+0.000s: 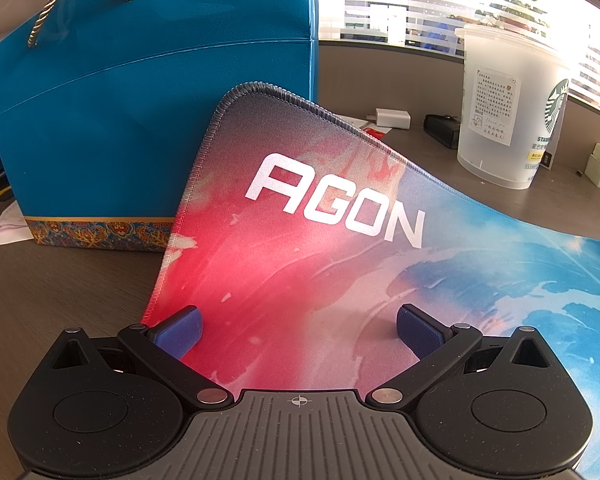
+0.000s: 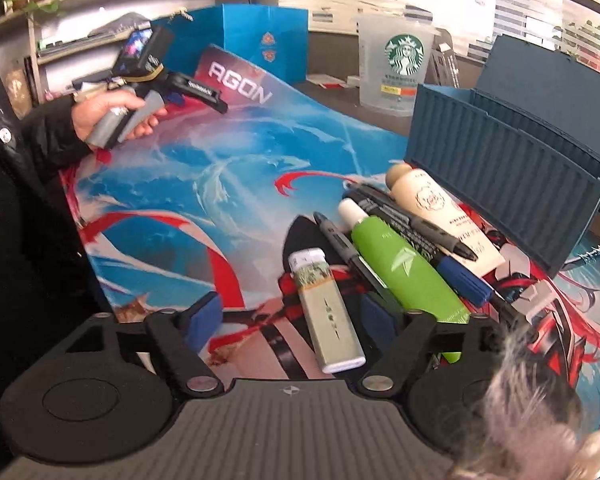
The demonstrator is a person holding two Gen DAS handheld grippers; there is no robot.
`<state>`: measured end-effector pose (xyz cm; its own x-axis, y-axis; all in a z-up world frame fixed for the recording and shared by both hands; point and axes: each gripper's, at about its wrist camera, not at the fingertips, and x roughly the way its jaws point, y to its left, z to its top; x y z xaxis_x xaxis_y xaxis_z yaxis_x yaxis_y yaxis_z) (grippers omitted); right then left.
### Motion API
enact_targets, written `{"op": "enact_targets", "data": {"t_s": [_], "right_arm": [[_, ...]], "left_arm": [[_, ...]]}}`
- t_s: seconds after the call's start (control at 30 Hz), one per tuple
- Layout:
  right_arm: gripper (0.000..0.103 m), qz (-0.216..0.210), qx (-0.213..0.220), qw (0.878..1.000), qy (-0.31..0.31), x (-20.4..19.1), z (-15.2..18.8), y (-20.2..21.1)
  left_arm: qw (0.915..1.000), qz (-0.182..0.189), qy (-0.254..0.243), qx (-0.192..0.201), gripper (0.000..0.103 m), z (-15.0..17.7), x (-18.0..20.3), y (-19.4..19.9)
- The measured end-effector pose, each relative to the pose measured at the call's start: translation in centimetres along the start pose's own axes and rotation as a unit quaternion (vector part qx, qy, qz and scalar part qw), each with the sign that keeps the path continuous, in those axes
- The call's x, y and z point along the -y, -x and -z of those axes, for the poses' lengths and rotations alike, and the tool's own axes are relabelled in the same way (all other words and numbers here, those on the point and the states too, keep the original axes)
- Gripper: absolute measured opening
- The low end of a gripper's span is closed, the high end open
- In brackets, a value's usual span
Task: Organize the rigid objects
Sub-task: 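Return the right tool to the pile and grasp the white-green small box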
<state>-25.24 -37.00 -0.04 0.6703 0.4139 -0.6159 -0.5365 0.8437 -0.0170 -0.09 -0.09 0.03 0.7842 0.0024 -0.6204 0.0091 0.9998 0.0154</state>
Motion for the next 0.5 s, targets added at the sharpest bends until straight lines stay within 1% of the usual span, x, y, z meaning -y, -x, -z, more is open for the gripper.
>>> {"op": "enact_targets", "data": {"t_s": [0.07, 0.1, 0.17, 0.27, 0.37, 0.43, 0.5], "right_arm": [[0.070, 0.002, 0.004, 1.000, -0.008, 0.23, 0.12, -0.03], [0.066, 0.003, 0.006, 1.000, -0.011, 0.31, 0.13, -0.07], [0.062, 0.008, 0.009, 1.000, -0.012, 0.39, 0.11, -0.10], [0.062, 0.004, 0.010, 1.000, -0.013, 0.58, 0.09, -0.08], [0.059, 0.003, 0.009, 1.000, -0.015, 0.68, 0.04, -0.07], [0.052, 0.007, 0.008, 1.000, -0.015, 0.85, -0.01, 0.00], [0.039, 0.012, 0.009, 1.000, -0.018, 1.06, -0.04, 0.09]], "left_arm": [[1.0000, 0.000, 0.000, 0.000, 0.103, 0.01, 0.01, 0.00], [1.0000, 0.000, 0.000, 0.000, 0.103, -0.01, 0.00, 0.00], [1.0000, 0.000, 0.000, 0.000, 0.103, -0.01, 0.00, 0.01], [1.0000, 0.000, 0.000, 0.000, 0.103, 0.00, 0.00, 0.00], [1.0000, 0.000, 0.000, 0.000, 0.103, 0.00, 0.00, 0.00], [1.0000, 0.000, 0.000, 0.000, 0.103, 0.00, -0.01, 0.00], [1.0000, 0.000, 0.000, 0.000, 0.103, 0.00, 0.00, 0.00]]}}
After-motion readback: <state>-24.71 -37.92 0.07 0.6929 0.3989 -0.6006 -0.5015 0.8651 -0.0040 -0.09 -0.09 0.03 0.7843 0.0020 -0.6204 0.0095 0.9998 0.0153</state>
